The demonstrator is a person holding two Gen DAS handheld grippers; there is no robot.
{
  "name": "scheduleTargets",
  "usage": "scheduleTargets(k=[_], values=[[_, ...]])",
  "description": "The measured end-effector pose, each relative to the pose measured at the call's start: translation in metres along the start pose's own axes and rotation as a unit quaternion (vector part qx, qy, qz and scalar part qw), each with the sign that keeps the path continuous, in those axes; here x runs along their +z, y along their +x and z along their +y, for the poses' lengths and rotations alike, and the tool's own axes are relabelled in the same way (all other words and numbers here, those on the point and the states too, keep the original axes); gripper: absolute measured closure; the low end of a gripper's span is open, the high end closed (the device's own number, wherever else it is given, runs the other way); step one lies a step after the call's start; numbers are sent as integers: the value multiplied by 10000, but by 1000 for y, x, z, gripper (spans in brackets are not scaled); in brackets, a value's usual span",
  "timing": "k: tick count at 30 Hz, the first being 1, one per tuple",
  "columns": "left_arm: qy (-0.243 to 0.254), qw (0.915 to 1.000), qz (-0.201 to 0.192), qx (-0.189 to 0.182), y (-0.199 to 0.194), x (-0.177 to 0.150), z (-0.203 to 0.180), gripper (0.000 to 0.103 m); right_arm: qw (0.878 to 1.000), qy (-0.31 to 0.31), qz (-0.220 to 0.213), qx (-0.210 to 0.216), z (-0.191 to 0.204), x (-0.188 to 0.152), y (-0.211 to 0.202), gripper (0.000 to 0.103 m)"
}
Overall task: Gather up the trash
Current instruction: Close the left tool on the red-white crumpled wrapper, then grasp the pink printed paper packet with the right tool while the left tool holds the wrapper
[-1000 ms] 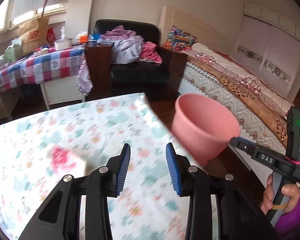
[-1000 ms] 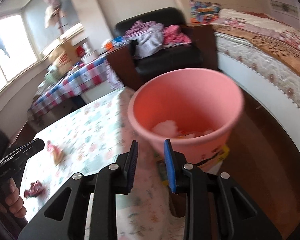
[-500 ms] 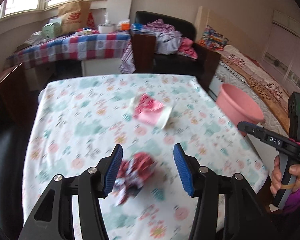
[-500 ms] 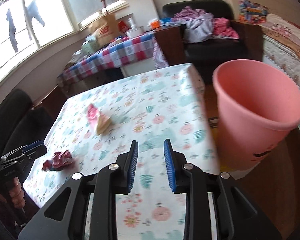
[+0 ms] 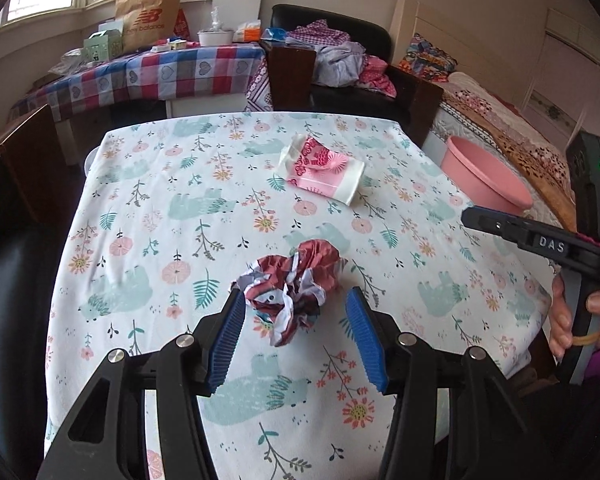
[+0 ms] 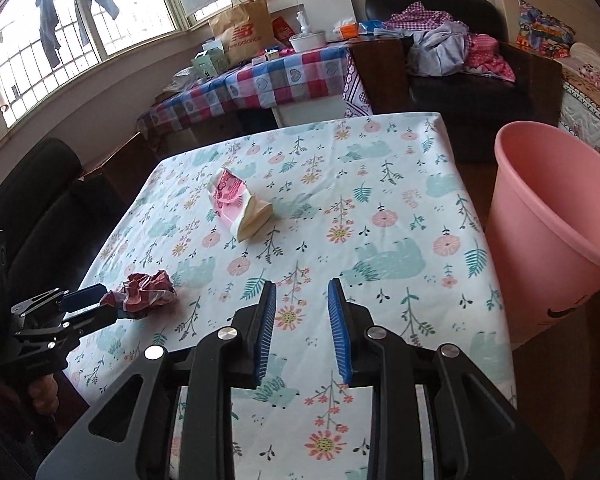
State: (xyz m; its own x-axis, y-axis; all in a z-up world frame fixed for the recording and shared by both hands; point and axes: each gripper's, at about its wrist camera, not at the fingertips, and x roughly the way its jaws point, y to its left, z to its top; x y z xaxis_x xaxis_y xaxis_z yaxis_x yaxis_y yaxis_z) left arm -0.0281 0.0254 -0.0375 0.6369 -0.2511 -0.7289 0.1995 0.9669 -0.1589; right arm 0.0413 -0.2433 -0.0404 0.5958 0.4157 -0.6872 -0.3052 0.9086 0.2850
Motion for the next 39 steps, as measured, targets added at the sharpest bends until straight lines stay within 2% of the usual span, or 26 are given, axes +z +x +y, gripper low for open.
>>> scheduleTargets(k=[3, 5, 6, 8, 10, 20, 23, 24, 26, 30, 36, 37, 38, 39], values=[[-6, 10000, 43, 24, 4, -2, 2, 56, 10000, -18, 42, -6, 3, 1, 4, 76], [-46, 10000, 68, 0, 6, -4, 5, 73, 10000, -73, 65, -17, 7, 2, 7, 76], [-70, 10000, 67, -19, 6, -4, 7, 75, 9999, -110, 71, -16, 9, 2, 8, 76], [-133, 9999, 46, -62, 6, -5, 11, 87, 9998, -187, 71, -7, 13, 5, 10, 76], [-146, 9999, 22, -68, 5, -6, 14, 91, 9997, -251, 78, 17, 17, 7, 13, 76], [-342, 9984, -412, -177, -11, -3, 23, 93, 9981, -565, 135, 212, 39, 41, 47, 76], [-412, 9980, -433, -182, -11, 0, 26, 93, 9980, -494, 230, 323, 41, 53, 61, 74], [-430, 9980, -429, -184, -10, 0, 27, 93, 9979, -471, 249, 363, 42, 56, 64, 66], [-464, 9979, -416, -190, -8, 0, 29, 93, 9977, -455, 261, 432, 44, 63, 71, 60], [-520, 9977, -385, -192, -5, 2, 32, 93, 9971, -620, 264, 347, 48, 76, 87, 60], [-576, 9977, -342, -138, -2, 5, 35, 93, 9955, -712, 554, 298, 47, 77, 113, 60], [-581, 9976, -340, -133, -2, 5, 35, 93, 9953, -718, 563, 339, 47, 76, 114, 63], [-583, 9977, -336, -130, -1, 6, 35, 93, 9951, -753, 540, 356, 47, 73, 113, 77], [-578, 9977, -330, -121, -1, 7, 34, 93, 9948, -793, 547, 341, 48, 71, 113, 86]])
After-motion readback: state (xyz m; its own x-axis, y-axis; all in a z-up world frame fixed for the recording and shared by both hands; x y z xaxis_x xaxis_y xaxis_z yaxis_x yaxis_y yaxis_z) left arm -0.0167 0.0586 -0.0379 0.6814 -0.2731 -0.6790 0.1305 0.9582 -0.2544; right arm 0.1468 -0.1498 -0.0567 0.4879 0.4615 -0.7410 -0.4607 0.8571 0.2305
